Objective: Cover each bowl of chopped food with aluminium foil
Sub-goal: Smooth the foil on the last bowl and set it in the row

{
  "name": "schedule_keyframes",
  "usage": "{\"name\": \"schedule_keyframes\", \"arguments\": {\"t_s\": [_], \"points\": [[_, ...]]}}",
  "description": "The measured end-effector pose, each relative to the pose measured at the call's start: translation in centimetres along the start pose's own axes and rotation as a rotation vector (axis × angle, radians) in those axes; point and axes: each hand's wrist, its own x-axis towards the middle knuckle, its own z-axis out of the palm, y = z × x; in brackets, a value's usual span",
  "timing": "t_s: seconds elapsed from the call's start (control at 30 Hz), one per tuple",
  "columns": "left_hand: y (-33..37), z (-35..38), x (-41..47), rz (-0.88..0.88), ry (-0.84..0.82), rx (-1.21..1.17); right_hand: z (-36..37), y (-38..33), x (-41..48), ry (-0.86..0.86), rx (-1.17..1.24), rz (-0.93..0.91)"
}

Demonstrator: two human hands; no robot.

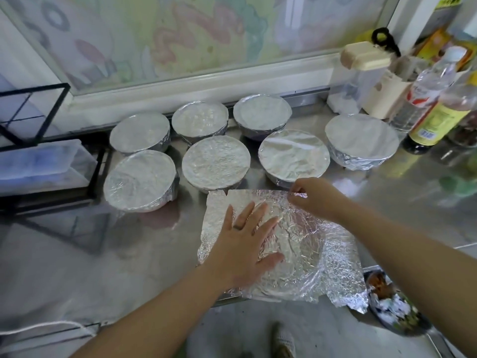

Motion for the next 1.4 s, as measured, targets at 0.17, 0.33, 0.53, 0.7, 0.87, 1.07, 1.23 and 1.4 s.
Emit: {"name": "schedule_keyframes", "arguments": {"t_s": [0.17, 0.33, 0.53, 0.7, 0.87, 1.07, 1.23, 1.4], "points": [[-0.1, -0.1, -1.2, -0.009, -0.02, 0.018, 0.3, -0.5, 0.4, -0.03, 0.121, -0.011], [-0.6, -0.3, -1.2, 0.026, -0.067, 0.026, 0.9, -1.1, 1.5, -0.027, 0.144, 0.001], [-0.4, -0.1, -1.6, -0.001, -0.089, 0.029, 3.2, -1.5, -0.4, 0.297, 0.215, -0.024], [-0.2, -0.1, -1.6, -0.024, -0.082, 0.026, 5.4, -3.5, -4.3, 0.335, -0.052, -0.268], [-0.2, 0.2, -1.6, -0.035, -0.082, 0.064, 7.1, -2.7, -4.9, 0.14, -0.107, -0.174], [-0.1, 0.3, -1.7, -0.032, -0.082, 0.077, 7.3, -2.4, -4.5, 0.163, 0.085, -0.112], [0.0, 0.4, -1.5, -0.037, -0.089, 0.08, 6.8, -2.3, -3.8, 0.154, 0.279, 0.027], [0.1, 0.3, -1.7, -0.032, -0.072, 0.073, 6.6, -1.7, -3.1, 0.142, 0.623, 0.154]]}}
